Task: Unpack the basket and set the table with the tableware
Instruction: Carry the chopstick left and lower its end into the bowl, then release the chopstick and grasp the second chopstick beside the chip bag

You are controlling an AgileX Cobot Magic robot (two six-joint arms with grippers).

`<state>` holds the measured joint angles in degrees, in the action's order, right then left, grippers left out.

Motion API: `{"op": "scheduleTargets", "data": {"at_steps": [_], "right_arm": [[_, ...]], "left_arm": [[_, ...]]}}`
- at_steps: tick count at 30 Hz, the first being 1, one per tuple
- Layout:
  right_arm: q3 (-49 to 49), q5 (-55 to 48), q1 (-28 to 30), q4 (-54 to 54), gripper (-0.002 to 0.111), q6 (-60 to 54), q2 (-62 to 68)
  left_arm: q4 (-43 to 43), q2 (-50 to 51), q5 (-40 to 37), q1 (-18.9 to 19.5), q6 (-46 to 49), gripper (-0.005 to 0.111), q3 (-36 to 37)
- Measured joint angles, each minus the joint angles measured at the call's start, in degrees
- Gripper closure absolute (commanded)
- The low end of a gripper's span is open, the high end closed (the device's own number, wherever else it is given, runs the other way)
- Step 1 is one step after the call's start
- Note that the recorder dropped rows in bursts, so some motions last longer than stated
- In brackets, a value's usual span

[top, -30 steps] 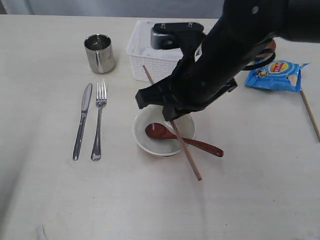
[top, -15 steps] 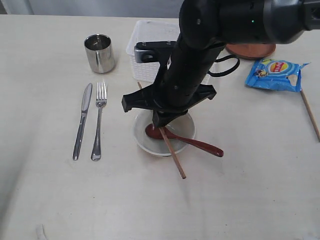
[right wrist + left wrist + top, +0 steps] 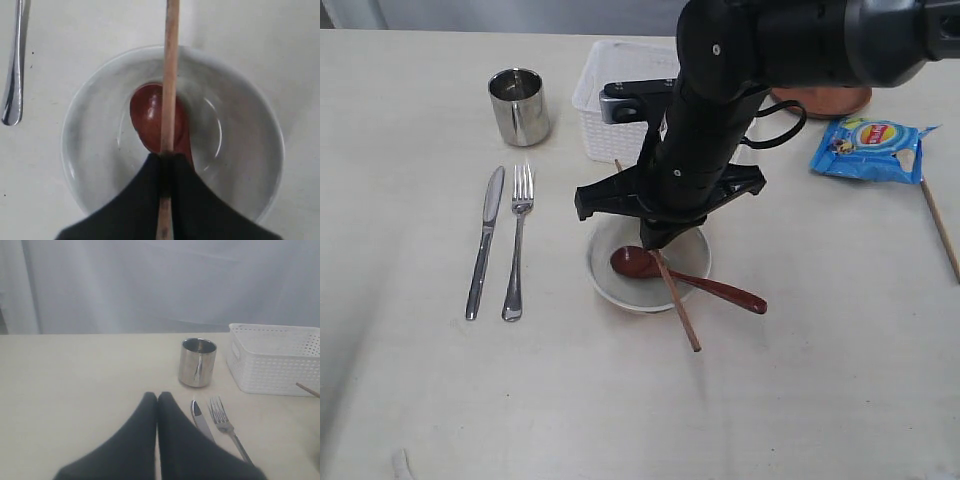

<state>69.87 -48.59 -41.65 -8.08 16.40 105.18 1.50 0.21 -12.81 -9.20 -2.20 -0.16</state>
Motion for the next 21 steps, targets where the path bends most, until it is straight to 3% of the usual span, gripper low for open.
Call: {"op": "scheduleTargets", "data": {"at_steps": [18,21], "right_arm": [[0.22,-0.21,0.0,1.1,0.108,0.21,2.28],[0.22,-0.21,0.0,1.31,0.1,-0.04,2.28]], "left_arm": [[0.0,0.0,0.0,0.0,0.0,0.107,0.0],[0.0,0.0,0.0,0.0,0.0,0.107,0.0]]}}
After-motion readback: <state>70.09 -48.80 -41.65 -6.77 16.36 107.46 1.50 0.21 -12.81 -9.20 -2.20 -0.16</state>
